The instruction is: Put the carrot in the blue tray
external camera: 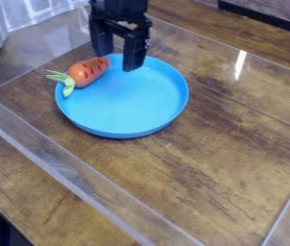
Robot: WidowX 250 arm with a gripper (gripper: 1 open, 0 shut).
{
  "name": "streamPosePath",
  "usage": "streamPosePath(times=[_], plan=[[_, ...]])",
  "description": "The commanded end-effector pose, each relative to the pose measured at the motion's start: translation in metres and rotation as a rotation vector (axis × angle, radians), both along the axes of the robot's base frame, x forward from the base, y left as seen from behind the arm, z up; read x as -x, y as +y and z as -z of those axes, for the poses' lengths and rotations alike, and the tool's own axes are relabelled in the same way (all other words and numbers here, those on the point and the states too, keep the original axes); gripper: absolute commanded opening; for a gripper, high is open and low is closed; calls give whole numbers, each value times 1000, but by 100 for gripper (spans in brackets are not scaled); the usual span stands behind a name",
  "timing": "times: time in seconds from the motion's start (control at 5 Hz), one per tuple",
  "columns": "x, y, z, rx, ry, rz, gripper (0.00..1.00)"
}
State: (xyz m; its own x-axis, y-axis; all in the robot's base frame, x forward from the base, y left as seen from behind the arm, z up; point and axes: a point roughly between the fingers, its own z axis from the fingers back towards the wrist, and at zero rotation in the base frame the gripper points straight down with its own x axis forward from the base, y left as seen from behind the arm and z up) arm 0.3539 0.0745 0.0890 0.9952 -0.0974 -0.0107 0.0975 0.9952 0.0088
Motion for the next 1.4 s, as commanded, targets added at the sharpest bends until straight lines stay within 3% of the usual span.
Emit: streamPosePath(times=[0.0, 1.2], plan=[[-11, -3, -20, -19, -73, 18, 100], [-20, -2, -18, -40, -93, 41, 100]])
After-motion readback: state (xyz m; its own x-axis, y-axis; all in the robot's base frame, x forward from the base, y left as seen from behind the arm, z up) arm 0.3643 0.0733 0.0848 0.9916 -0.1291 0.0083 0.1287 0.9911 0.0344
